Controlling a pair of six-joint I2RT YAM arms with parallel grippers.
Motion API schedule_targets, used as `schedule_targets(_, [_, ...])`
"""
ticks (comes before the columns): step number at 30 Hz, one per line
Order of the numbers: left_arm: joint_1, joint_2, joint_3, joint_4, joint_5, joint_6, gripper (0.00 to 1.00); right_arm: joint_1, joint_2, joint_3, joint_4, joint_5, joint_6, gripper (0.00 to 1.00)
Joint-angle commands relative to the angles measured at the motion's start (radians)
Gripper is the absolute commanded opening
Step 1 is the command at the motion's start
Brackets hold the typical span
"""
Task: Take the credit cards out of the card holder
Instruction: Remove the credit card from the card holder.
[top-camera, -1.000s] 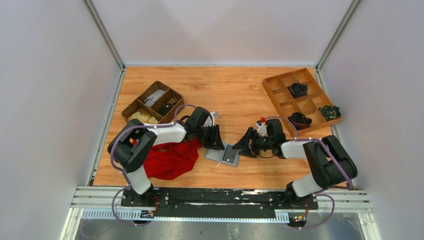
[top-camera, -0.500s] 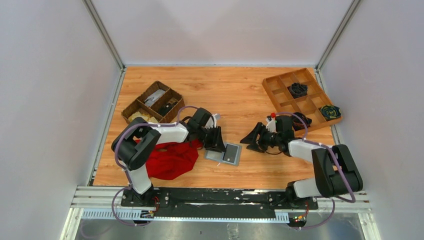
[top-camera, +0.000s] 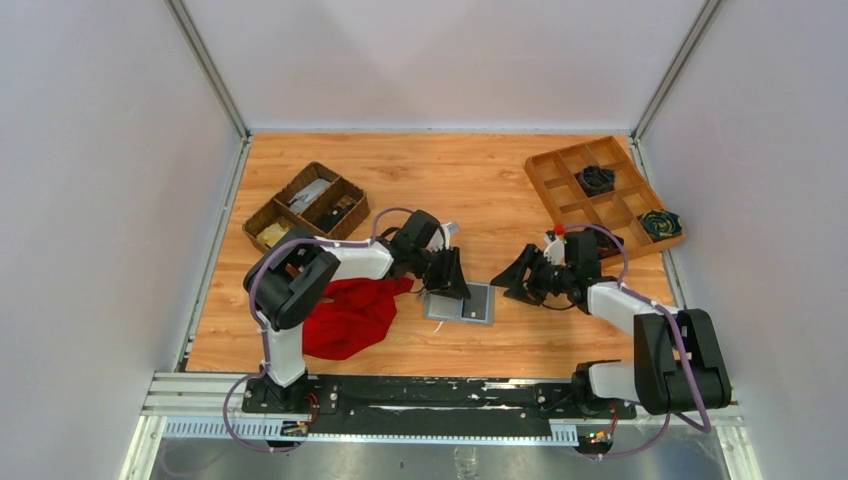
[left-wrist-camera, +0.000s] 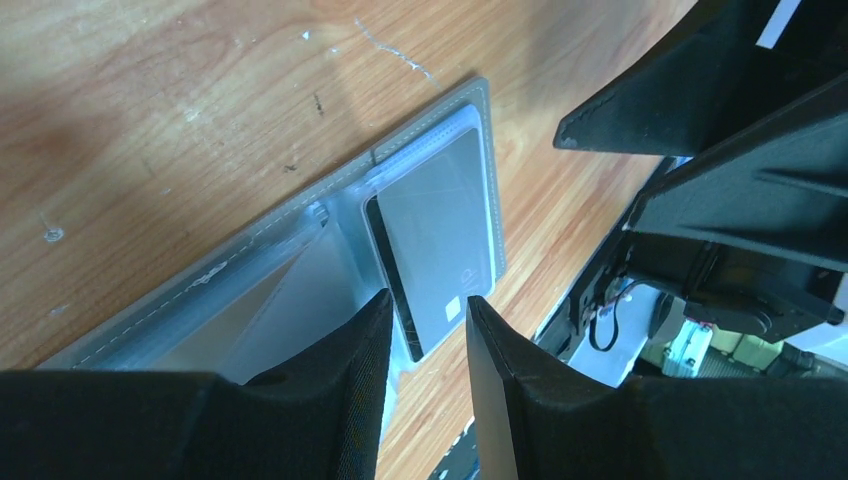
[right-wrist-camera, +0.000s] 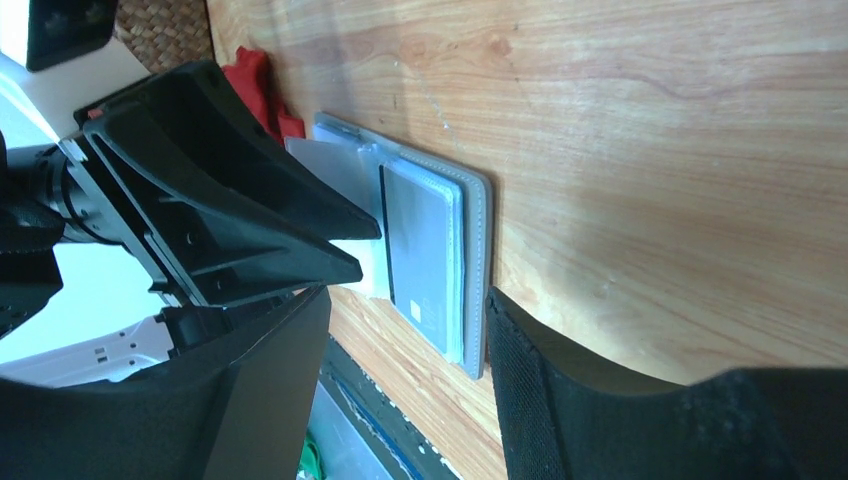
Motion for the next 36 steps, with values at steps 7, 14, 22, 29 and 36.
schedule_targets(7, [0.009, -0.106, -0.056, 0.016, -0.063, -0.025, 0.38, 0.066, -0.013, 0.043, -0.013, -0.100, -0.046, 0.64])
schedule_targets(14, [0.012, -0.110, -0.063, 0.016, -0.097, -0.025, 0.40, 0.113, 0.091, 0.029, 0.129, -0.156, 0.019, 0.64])
schedule_targets(22, [0.012, -0.074, -0.062, 0.016, -0.085, -0.017, 0.41, 0.143, 0.113, 0.013, 0.143, -0.132, 0.016, 0.64])
schedule_targets(29, [0.012, -0.042, -0.069, 0.016, -0.077, -0.009, 0.41, 0.145, 0.127, 0.006, 0.141, -0.102, 0.010, 0.64])
schedule_targets(36, [0.014, -0.031, -0.077, 0.016, -0.084, -0.009, 0.41, 0.144, 0.132, -0.001, 0.123, -0.079, -0.001, 0.63])
